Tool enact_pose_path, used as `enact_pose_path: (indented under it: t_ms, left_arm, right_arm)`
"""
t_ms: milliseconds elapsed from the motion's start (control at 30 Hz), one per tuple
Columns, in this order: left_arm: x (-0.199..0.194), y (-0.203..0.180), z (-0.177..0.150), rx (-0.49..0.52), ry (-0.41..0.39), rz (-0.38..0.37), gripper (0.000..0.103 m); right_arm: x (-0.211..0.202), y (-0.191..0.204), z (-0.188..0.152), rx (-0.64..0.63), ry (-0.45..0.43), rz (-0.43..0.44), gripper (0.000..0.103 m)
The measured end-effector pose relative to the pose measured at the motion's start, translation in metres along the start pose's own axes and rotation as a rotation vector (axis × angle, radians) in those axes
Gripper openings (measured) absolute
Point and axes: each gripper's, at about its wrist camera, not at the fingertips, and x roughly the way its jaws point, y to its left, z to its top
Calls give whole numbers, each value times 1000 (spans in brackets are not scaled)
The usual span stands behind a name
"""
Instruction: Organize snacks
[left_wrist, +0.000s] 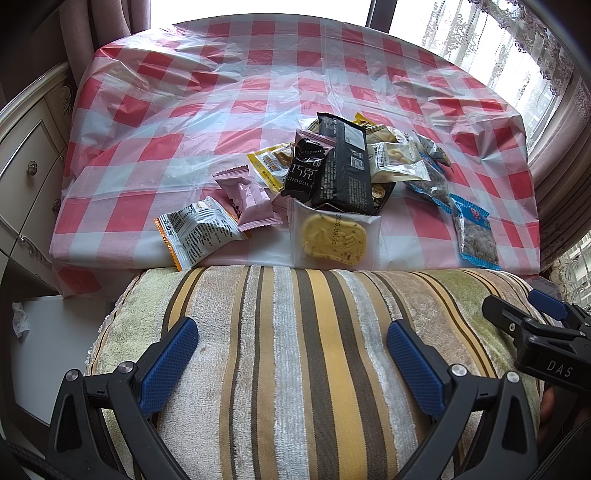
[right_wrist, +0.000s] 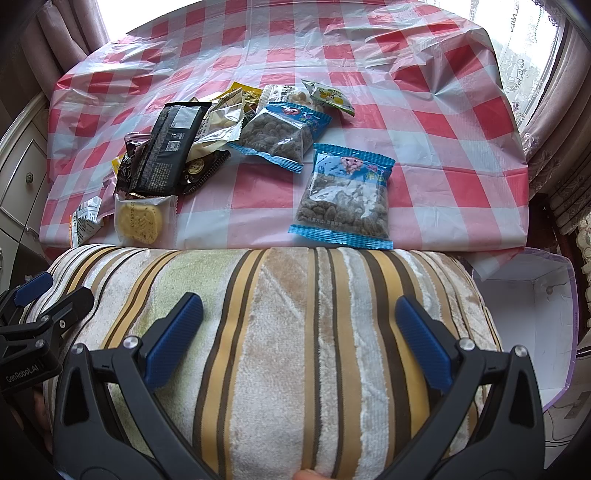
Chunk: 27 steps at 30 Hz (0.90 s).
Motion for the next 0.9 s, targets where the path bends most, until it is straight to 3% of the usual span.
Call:
enact_pose_path:
  t_ms: [733,900]
  left_arm:
    - [-1,0,0,1,-3,4,103]
    - [-10,1,0,-5,-51,35,103]
  right_arm:
    - [0,0,-1,0,1,1,103]
    - [-1,-7,-2,5,28,57,103]
